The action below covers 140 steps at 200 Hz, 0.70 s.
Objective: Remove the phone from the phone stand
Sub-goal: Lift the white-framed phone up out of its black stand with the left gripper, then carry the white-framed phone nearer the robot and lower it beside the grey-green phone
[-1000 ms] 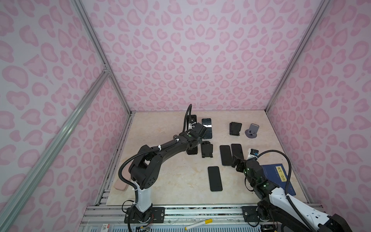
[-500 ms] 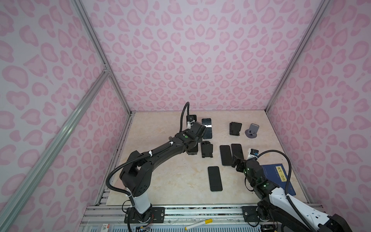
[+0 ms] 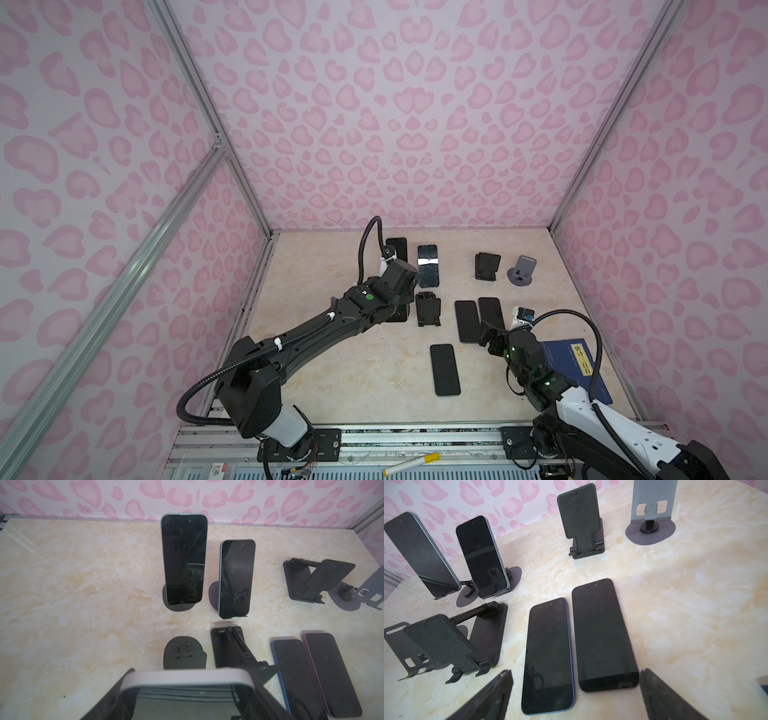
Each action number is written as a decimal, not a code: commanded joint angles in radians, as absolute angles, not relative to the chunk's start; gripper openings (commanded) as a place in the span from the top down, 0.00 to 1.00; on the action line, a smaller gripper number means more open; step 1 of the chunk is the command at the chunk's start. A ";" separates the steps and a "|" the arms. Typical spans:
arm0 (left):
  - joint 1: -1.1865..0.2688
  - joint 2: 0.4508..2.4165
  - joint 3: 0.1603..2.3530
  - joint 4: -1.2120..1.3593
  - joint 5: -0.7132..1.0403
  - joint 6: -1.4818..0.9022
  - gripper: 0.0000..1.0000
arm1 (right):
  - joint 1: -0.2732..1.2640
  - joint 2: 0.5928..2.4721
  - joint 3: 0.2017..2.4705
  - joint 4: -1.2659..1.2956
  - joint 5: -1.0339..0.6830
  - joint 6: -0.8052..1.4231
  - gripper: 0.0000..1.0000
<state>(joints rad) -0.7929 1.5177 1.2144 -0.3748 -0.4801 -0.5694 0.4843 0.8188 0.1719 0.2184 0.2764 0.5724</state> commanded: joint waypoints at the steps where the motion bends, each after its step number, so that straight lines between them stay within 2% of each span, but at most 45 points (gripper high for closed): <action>1: -0.798 1.469 1.172 -0.379 -0.460 -0.606 0.33 | 0.486 0.802 0.173 0.228 0.290 0.568 0.03; 45: -0.818 1.413 1.093 -0.392 -0.398 -0.656 0.34 | 0.486 0.769 0.165 0.212 0.305 0.564 0.03; 140: -0.882 1.416 1.061 -0.471 -0.389 -0.691 0.36 | 0.486 0.768 0.167 0.210 0.277 0.568 0.03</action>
